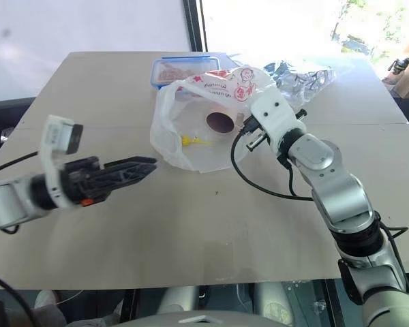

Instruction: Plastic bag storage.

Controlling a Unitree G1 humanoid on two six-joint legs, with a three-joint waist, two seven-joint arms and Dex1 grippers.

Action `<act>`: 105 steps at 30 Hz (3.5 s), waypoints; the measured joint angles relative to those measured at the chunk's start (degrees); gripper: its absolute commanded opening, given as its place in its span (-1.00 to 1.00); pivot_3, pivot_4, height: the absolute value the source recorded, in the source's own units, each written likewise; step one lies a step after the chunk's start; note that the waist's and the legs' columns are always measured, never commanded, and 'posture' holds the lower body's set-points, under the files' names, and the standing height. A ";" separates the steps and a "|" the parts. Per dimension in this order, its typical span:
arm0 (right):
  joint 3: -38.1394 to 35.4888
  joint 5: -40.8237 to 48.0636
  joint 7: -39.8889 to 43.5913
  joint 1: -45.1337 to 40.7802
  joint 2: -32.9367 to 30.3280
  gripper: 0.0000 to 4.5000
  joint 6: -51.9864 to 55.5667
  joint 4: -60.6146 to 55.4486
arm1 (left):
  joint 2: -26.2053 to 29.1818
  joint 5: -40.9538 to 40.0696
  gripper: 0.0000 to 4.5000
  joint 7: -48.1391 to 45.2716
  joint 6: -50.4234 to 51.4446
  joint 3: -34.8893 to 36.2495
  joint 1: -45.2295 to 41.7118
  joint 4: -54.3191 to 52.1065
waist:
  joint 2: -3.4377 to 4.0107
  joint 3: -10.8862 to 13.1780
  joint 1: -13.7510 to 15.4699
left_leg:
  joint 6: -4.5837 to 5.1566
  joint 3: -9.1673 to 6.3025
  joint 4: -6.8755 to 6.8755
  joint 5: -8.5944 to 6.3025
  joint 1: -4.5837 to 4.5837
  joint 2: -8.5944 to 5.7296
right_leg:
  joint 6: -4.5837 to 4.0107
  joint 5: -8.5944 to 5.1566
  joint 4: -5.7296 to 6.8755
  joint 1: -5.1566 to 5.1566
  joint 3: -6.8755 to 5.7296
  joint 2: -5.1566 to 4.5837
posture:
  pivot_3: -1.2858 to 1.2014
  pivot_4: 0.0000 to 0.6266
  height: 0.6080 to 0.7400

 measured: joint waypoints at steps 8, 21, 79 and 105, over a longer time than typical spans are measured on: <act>-1.05 -0.03 0.51 0.16 -1.04 -1.00 1.74 -1.78 | -3.60 4.24 0.97 4.52 -5.54 -6.96 -7.34 -0.20 | 0.00 0.00 -0.10 | -0.03 0.04 0.00 0.02 -0.02 -0.01 | 0.00 0.00 -0.04 -0.01 0.06 0.04 | 0.03 -0.52 1.00; -1.04 -0.17 0.24 0.32 -0.21 -1.00 2.96 -2.32 | -16.96 16.10 0.97 15.40 -9.54 -17.81 -15.83 1.71 | 0.00 0.00 -0.14 | -0.05 0.04 0.03 0.03 -0.04 -0.05 | 0.01 0.00 -0.07 -0.01 0.07 0.09 | 0.03 -0.52 1.00; -55.28 56.23 -15.52 -11.99 -1.92 -1.00 25.49 -6.44 | -18.00 3.98 -0.96 17.14 -13.39 -3.84 -32.81 23.29 | 0.00 0.04 -0.27 | -0.06 0.15 -0.13 0.04 -0.12 0.02 | 0.02 0.00 -0.24 -0.02 0.01 0.01 | 0.03 -0.52 1.00; -66.18 40.13 30.74 80.02 -3.17 1.00 -16.34 -14.48 | -7.01 52.53 0.97 -26.45 -30.14 -16.30 3.84 4.92 | 0.16 -0.15 -0.17 | 0.24 0.28 -0.10 -0.15 0.21 0.06 | 0.03 -0.04 -0.36 0.31 0.08 0.15 | 0.03 -0.52 1.00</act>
